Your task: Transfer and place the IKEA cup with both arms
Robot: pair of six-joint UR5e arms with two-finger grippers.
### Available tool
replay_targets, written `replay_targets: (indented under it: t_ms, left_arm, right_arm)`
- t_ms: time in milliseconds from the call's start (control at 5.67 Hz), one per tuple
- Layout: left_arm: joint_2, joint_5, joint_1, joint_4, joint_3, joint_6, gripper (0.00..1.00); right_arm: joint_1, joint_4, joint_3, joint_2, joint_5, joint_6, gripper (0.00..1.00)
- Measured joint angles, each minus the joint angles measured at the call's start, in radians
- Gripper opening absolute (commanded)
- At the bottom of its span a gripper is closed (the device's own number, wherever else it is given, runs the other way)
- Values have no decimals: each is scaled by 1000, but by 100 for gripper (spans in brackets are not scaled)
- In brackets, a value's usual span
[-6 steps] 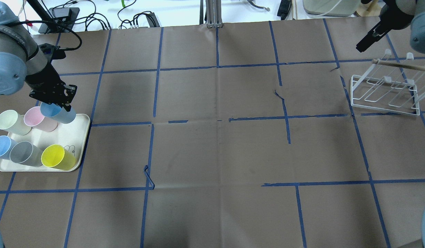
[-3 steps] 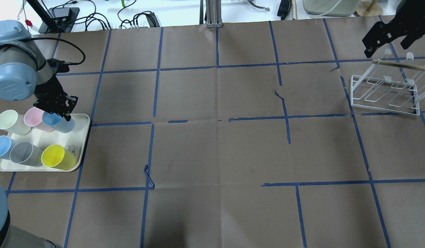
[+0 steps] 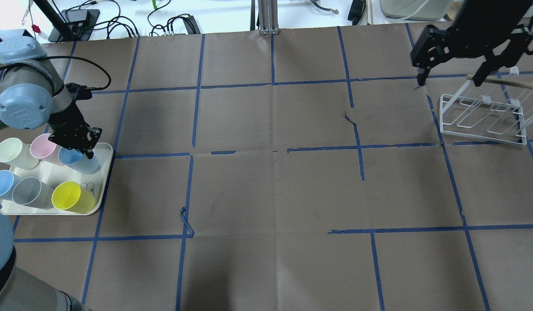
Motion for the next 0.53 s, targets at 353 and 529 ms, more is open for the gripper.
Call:
replay_targets:
  t_ms: [353, 529]
  left_arm:
    - [-8, 3, -1, 0, 1, 1, 96]
    - [-7, 4, -1, 0, 3, 0, 98]
  right_arm:
    - [62, -10, -4, 15, 5, 85, 100]
    - [55, -23, 1, 19, 6, 89, 100]
